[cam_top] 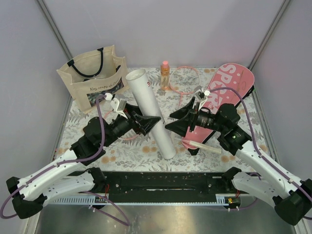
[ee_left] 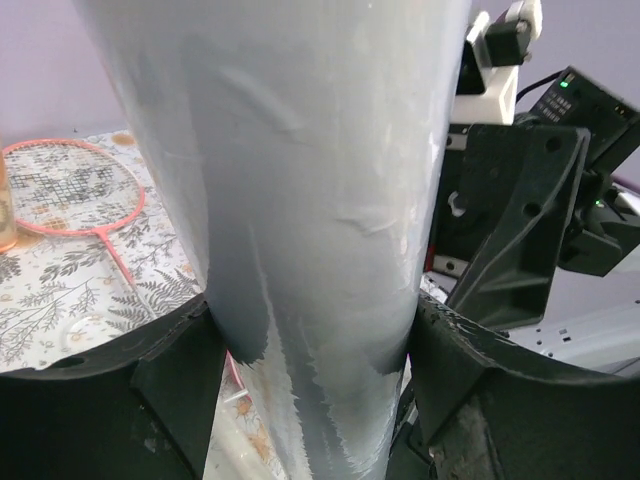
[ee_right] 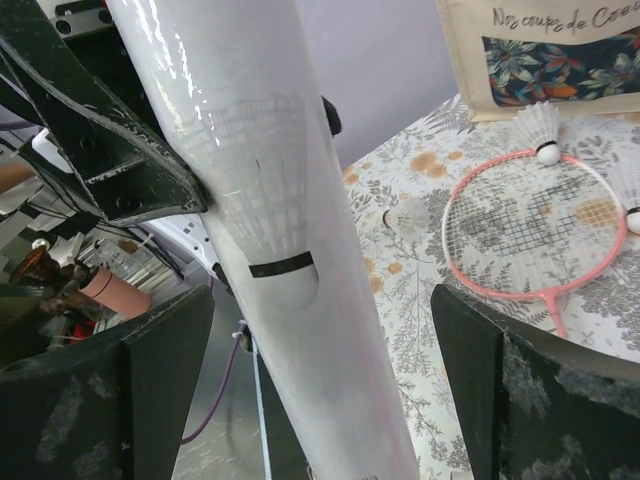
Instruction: Pack up the badminton gear
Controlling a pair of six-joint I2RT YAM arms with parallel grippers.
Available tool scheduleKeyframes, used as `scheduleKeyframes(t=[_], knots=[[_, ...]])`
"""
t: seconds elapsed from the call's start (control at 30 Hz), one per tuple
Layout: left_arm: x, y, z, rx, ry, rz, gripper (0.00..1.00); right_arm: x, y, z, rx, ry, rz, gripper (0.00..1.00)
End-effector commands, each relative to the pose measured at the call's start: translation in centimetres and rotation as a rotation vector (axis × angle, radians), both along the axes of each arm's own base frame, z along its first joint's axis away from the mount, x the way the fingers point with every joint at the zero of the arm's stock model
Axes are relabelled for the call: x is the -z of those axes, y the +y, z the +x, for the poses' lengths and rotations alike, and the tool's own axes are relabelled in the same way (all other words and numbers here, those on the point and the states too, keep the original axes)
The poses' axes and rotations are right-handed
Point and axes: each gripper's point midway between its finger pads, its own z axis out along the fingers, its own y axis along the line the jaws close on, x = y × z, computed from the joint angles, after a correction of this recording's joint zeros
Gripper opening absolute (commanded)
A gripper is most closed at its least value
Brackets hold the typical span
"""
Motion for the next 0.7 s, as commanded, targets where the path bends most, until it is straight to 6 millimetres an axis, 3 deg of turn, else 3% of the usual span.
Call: scheduleKeyframes(t=[0.0, 0.17, 0.43, 0.67], knots=[[-4.0, -0.5, -0.2, 0.021, -0.051, -0.143, 0.55, -1.5, 1.6, -1.0, -0.075, -0.087, 0.019, 0.99], [-3.3, -0.8, 0.0, 0.021, -0.047, -0.152, 0.54, 0.5, 3.5, -1.8, -0.112, -0.065, -0.035, 1.00], [-3.2, -1.0, 0.5, 0.011, 0.011, -0.211, 0.54, 2.4, 4.6, 0.3, 0.022, -0.068, -0.132, 0.95], [-2.0, 0.1, 2.2, -0.109, 0.111, -0.192, 0.60, 3.2, 4.0, 1.4, 0.099, -0.071, -0.163, 0.69]])
